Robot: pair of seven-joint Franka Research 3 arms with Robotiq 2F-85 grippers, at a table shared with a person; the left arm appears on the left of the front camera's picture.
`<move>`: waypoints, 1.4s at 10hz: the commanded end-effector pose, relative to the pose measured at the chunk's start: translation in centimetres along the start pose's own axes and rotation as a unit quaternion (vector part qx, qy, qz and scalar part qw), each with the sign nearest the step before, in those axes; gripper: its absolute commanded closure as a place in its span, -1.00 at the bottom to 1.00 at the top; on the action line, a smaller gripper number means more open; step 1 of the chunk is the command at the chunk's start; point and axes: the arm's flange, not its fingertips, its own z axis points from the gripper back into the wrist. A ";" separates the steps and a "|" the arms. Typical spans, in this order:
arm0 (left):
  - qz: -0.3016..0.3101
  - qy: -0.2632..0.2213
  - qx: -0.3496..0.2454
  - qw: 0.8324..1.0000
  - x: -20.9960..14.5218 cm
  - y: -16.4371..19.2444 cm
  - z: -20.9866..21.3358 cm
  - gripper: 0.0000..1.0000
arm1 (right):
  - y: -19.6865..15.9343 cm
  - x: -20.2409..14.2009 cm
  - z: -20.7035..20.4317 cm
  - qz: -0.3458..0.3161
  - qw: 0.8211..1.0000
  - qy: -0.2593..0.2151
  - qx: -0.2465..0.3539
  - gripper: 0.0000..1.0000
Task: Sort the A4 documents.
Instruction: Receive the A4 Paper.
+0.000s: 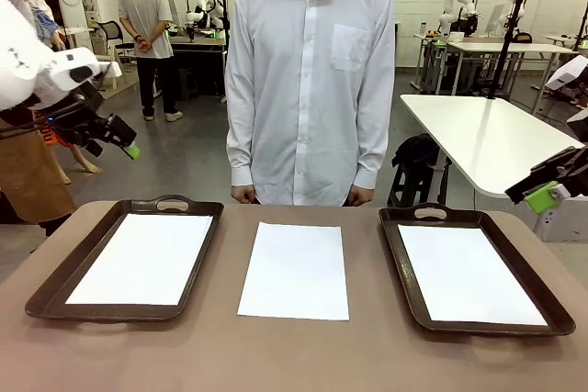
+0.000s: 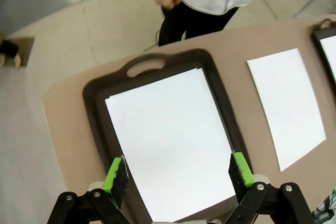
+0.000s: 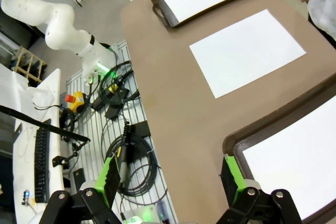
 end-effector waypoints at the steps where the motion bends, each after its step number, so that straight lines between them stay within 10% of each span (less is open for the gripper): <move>1: -0.042 -0.053 -0.028 0.997 -2.1 0.1 1.5 -1.00 | 0.0 0.0 0.0 0.003 1.000 -0.003 0.003 -1.00; 6: -0.232 -0.093 -0.102 0.963 -3.4 -1.5 5.6 -1.00 | 0.0 0.0 0.0 0.003 1.000 -0.003 0.003 -1.00; 14: -0.211 -0.089 -0.134 0.964 -3.5 -1.5 6.2 -1.00 | 0.0 0.0 0.0 0.003 1.000 -0.003 0.003 -1.00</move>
